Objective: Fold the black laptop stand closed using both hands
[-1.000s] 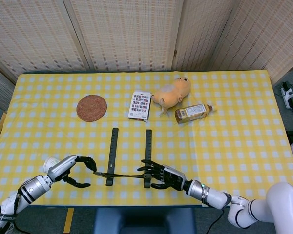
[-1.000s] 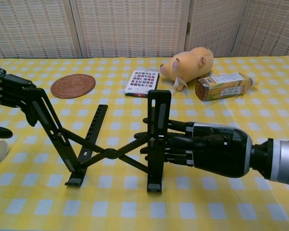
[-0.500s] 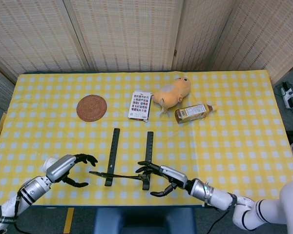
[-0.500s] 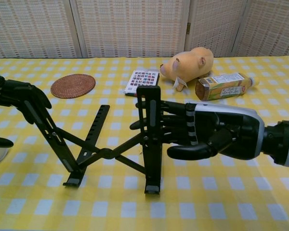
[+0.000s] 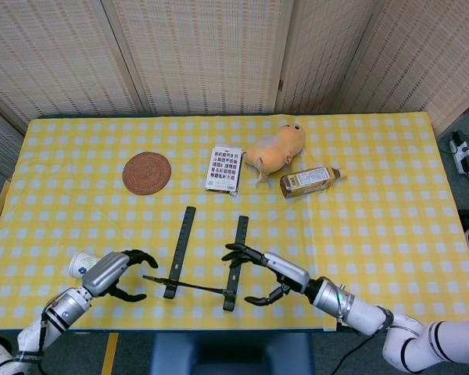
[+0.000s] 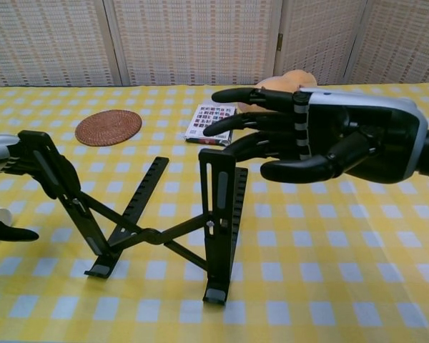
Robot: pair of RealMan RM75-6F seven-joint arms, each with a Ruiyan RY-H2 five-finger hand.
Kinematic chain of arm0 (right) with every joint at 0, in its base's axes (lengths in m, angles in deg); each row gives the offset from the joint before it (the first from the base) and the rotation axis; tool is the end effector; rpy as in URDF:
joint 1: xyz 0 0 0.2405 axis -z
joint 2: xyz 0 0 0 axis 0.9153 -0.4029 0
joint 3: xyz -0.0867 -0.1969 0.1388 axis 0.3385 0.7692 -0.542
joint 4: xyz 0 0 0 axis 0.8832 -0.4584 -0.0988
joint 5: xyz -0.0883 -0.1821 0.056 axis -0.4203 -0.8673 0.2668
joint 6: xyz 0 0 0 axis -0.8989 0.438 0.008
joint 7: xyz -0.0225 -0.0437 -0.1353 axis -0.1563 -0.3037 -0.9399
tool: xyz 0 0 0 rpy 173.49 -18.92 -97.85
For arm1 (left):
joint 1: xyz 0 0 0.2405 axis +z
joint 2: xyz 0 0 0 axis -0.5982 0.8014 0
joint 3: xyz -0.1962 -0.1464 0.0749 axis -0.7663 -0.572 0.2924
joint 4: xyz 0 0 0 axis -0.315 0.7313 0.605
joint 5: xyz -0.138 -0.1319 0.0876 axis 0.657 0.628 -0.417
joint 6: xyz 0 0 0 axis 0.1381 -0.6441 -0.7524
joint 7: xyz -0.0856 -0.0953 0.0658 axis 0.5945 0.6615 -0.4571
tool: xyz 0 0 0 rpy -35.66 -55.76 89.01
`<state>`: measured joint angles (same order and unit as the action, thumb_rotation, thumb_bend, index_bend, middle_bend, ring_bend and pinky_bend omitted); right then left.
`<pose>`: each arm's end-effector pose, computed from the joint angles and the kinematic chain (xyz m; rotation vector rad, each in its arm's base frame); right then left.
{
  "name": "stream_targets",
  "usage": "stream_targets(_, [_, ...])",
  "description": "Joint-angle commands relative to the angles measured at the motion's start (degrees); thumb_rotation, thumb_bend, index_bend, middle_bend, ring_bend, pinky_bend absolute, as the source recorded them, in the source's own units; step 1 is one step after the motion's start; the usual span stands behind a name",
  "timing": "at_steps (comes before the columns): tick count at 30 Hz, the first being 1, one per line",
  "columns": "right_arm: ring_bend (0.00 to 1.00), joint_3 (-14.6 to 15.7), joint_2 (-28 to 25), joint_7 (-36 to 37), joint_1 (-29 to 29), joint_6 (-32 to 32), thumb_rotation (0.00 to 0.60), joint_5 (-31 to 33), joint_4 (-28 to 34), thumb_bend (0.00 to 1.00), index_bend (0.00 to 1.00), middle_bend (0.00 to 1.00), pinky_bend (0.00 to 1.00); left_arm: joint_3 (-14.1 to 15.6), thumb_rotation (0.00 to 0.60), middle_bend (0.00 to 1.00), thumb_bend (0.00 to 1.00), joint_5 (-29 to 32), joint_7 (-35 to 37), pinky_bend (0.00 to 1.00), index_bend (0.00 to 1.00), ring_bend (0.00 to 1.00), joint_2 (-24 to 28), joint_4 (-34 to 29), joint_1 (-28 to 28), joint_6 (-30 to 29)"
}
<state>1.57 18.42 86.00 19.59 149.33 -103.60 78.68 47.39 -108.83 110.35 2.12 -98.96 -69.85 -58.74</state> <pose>-0.1238 -0.2585 0.0157 -1.6832 2.0583 -1.3613 -0.2298 0.2552 0.0486 -1.9564 -1.4439 -1.1267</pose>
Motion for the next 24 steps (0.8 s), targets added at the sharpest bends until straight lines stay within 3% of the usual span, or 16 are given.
stream_targets(1, [0.20, -0.33, -0.10, -0.51, 0.32, 0.07, 0.600, 0.25, -0.01, 0.33, 0.00, 0.18, 0.11, -0.80, 0.600, 0.38, 0.23, 0.71, -2.45, 0.35, 0.43, 0.31, -1.52, 0.96, 0.47, 0.02])
stream_targets(9, [0.21, -0.85, -0.30, -0.72, 1.31, -0.06, 0.600, 0.85, -0.12, 0.34, 0.00, 0.18, 0.11, -2.70, 0.600, 0.38, 0.29, 3.54, -11.73, 0.36, 0.48, 0.33, -6.74, 4.18, 1.48, 1.07])
stream_targets(14, [0.20, -0.98, -0.09, -0.33, 1.94, -0.11, 0.600, 0.99, -0.64, 0.33, 0.00, 0.18, 0.11, -2.92, 0.600, 0.38, 0.35, 3.80, -12.34, 0.36, 0.50, 0.33, -7.93, 4.60, 1.68, 1.49])
stream_targets(24, [0.21, -1.07, 0.50, 0.68, 2.81, -0.20, 0.600, 1.00, -1.67, 0.34, 0.00, 0.18, 0.11, -2.87, 0.600, 0.39, 0.36, 3.54, -11.54, 0.36, 0.51, 0.34, -8.53, 3.22, 1.73, 2.13])
